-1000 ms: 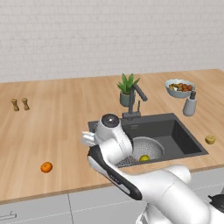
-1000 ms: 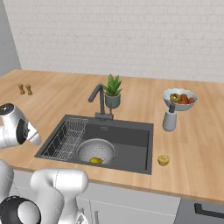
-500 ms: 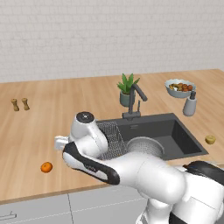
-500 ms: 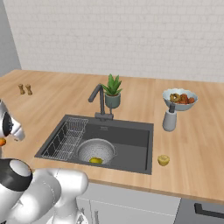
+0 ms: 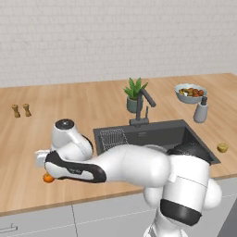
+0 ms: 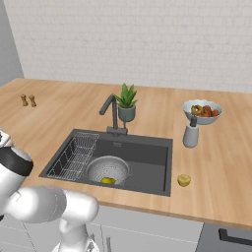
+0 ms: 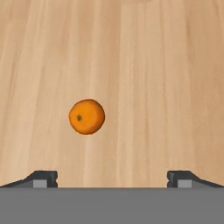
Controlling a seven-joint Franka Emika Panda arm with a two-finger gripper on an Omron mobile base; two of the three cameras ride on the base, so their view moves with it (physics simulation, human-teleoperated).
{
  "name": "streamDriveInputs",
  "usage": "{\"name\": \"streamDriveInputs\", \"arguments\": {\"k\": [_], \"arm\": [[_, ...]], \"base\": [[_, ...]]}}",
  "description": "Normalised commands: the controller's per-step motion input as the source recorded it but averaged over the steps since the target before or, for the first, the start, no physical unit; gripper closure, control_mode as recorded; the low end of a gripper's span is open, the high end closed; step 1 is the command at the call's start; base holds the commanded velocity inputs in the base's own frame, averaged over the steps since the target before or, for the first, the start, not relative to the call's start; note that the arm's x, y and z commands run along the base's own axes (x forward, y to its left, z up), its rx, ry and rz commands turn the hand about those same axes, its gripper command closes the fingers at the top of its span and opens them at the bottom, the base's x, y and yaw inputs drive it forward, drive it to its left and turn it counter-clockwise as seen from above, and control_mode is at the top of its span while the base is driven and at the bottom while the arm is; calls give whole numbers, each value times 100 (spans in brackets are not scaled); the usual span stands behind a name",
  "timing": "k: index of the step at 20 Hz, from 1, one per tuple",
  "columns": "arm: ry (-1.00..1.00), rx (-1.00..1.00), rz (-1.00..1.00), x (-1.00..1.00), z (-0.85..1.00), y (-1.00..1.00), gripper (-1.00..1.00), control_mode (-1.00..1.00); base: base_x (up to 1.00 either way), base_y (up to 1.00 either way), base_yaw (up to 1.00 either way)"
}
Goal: Put the colander in the sink, put the kiwi, pear, tangerine in the colander, and turn on the sink faucet and pour water over the colander.
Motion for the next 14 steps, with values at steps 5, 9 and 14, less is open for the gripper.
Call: {"name": "streamDriveInputs", "arguments": {"k": [5,9,14], "arm": [[0,-14,8,0,-40,31,-100,-100],[0,-10,7,0,-36,16,-100,-100],[0,-6,6,4,-29,7,-100,-100]], "base": [[0,0,0],[0,0,0],[0,0,0]]}}
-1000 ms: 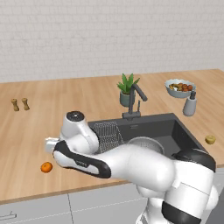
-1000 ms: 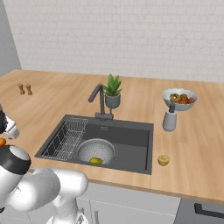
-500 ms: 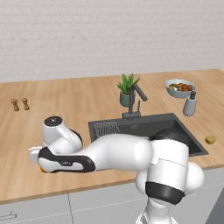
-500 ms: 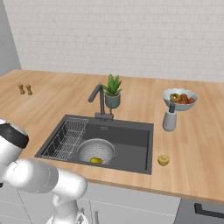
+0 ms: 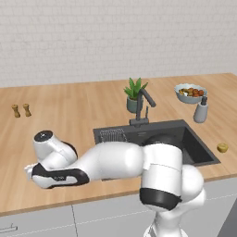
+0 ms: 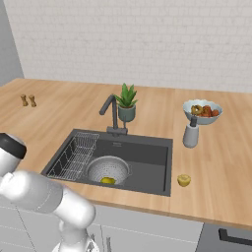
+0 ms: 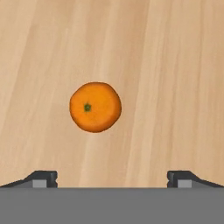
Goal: Put the colander in the sink, put the kiwi, pear, tangerine in the colander, and turn on the sink faucet and pour water over the colander.
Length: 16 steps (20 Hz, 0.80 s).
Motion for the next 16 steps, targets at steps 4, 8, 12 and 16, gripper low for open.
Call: {"name": "streamDriveInputs", "arguments": {"k": [4,8,12,16], "arm": [[0,-4,5,15,-25,2,-100,-100],[0,-3,4,25,-21,0,-100,-100],[0,-1,4,21,-24,1,-100,-100],[0,0,5,16,-27,8,-100,-100]], "base": [[0,0,0],[0,0,0],[0,0,0],[0,0,0]]}}
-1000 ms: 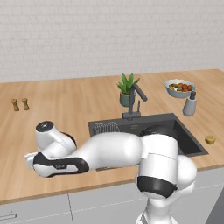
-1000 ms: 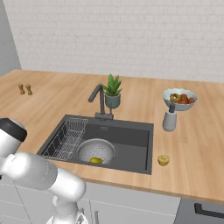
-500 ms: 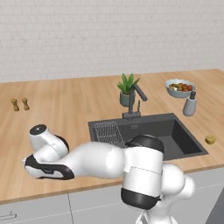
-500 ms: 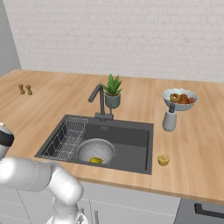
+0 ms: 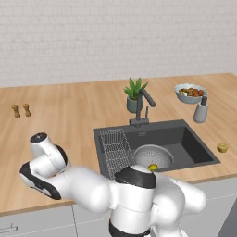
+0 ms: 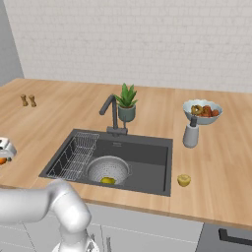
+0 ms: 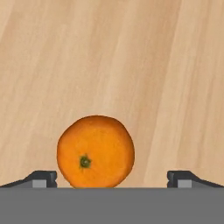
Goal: Put the colander in the sink, put the kiwi, pear, tangerine in the colander, and turn on the sink faucet and pour water over the colander.
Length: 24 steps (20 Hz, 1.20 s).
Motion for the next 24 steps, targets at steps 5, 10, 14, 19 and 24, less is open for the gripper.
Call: {"name": "streamDriveInputs", "arguments": {"k": [5,10,14,19,24], "arm": [[0,0,5,14,-24,15,-100,-100],[0,-1,4,3,-25,10,-100,-100],[0,0,3,0,-20,9,100,-100],[0,0,1,-8,-7,-6,100,-100],[-7,2,-3,-17,21,-80,100,-100]], "base": [[0,0,0],[0,0,0],[0,0,0],[0,0,0],[0,0,0]]}}
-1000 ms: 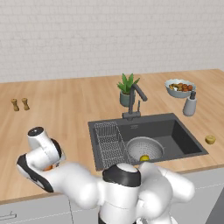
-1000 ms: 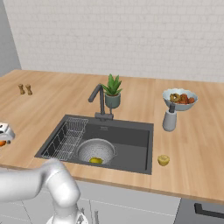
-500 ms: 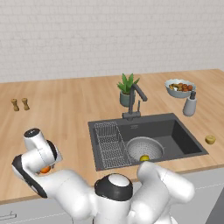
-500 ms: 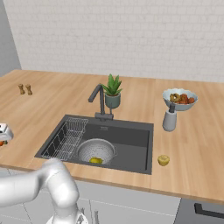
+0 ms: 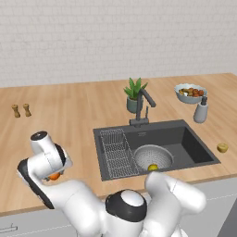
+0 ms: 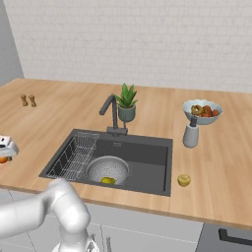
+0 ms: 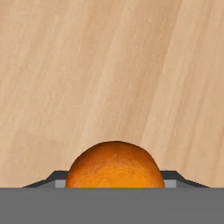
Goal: Put the colander in the sink, put the kiwi, pear, tangerine in the colander, and turn on the sink faucet and pour water over the colander.
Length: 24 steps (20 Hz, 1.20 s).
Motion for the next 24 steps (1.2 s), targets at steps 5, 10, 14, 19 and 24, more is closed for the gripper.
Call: {"name": "streamDriveInputs", "arguments": {"k": [5,10,14,19,24], "arm": [[-5,7,-15,-1,20,-100,100,-100],[-3,1,-18,5,18,-100,100,-100],[0,0,-18,13,12,-100,100,-100],[0,0,-16,21,6,-100,100,-100],[0,0,-14,30,3,-100,100,-100]], "base": [[0,0,0],[0,0,0],[0,0,0],[0,0,0],[0,0,0]]}}
